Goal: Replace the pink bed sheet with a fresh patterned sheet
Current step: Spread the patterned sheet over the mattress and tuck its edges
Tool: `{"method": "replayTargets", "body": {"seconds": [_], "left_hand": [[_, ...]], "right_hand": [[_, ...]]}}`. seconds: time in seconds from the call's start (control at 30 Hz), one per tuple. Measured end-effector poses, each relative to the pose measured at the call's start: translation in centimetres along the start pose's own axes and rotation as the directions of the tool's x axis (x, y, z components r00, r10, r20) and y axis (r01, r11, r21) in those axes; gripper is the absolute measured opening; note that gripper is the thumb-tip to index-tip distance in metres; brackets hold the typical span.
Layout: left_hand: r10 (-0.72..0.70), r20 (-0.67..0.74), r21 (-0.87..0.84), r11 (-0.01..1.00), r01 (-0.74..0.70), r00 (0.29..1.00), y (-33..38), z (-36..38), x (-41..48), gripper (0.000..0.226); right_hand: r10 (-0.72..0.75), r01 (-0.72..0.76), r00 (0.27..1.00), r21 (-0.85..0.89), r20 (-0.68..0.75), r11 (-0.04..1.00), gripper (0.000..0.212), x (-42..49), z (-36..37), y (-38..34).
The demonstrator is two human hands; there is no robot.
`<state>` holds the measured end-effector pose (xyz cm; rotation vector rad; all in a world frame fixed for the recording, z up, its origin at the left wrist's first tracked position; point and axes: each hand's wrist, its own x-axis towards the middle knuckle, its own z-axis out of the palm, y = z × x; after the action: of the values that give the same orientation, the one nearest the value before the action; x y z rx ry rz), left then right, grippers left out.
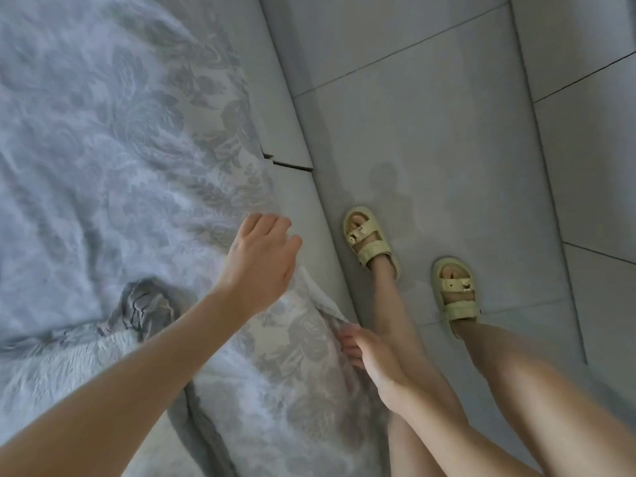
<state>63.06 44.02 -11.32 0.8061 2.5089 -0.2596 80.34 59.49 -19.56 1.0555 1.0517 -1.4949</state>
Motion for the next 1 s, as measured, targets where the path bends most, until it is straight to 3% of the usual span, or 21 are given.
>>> {"method": "replayTargets", "body": {"seconds": [0.07,0.17,0.33,0.4,0.5,0.6,0.67,0.73,0.8,0.87,0.9,0.97,1.0], "left_hand": [[-0.001,0.046,-0.056,0.998,0.003,0.999,2.8,0.3,-2.7,0.004],[0.194,0.067,-0.021,0.981,-0.193,0.979,5.2,2.8,-5.1,0.01],[0.351,0.37,-0.045,0.931,-0.361,0.86,8.9,4.8,-5.5,0.019],[0.383,0.393,-0.061,0.918,-0.392,0.836,10.0,5.7,-6.1,0.019],[0.369,0.435,-0.027,0.917,-0.397,0.822,10.9,7.2,-6.8,0.022],[0.285,0.447,0.055,0.937,-0.344,0.848,11.6,7.9,-7.1,0.04],[0.285,0.566,0.15,0.887,-0.436,0.774,12.2,7.5,-6.6,0.039],[0.215,0.683,0.259,0.823,-0.506,0.698,13.1,6.7,-6.3,0.035],[0.115,0.737,0.306,0.822,-0.481,0.666,13.4,6.2,-6.0,0.034],[0.099,0.736,0.321,0.82,-0.474,0.669,13.2,5.7,-6.1,0.035],[0.098,0.731,0.319,0.826,-0.465,0.675,13.0,5.4,-6.5,0.038],[0.085,0.715,0.323,0.84,-0.436,0.694,12.8,5.0,-7.0,0.042],[0.085,0.708,0.318,0.848,-0.424,0.701,12.7,4.9,-7.1,0.042]], "right_hand": [[-0.06,0.058,0.997,-0.06,-0.04,0.997,0.019,0.5,-0.8,1.6],[-0.093,0.097,0.995,-0.132,0.043,0.986,0.025,-0.3,-0.7,2.0],[-0.128,0.156,0.984,-0.26,0.124,0.953,0.029,-1.9,0.4,4.4],[-0.152,0.185,0.979,-0.276,0.136,0.943,0.033,-2.0,0.6,6.1],[-0.22,0.234,0.971,-0.185,0.093,0.954,0.037,-2.5,1.3,7.8],[-0.196,0.203,0.968,-0.033,0.158,0.979,0.051,-3.1,3.5,10.3],[-0.121,0.096,0.953,0.103,0.278,0.99,0.074,-3.1,3.9,11.3],[-0.092,0.031,0.941,0.188,0.325,0.982,0.056,-3.7,2.8,11.0],[-0.164,0.146,0.963,0.1,0.215,0.984,0.043,-2.6,1.0,10.4],[-0.366,0.354,0.927,-0.136,-0.079,0.925,0.03,-0.1,-1.1,9.9],[-0.404,0.364,0.902,-0.229,-0.156,0.903,0.047,1.0,-1.9,9.8],[-0.287,0.269,0.955,-0.185,-0.074,0.945,0.081,3.1,-2.5,10.2],[-0.213,0.209,0.977,-0.166,-0.009,0.964,0.082,3.9,-2.5,10.8]]}}
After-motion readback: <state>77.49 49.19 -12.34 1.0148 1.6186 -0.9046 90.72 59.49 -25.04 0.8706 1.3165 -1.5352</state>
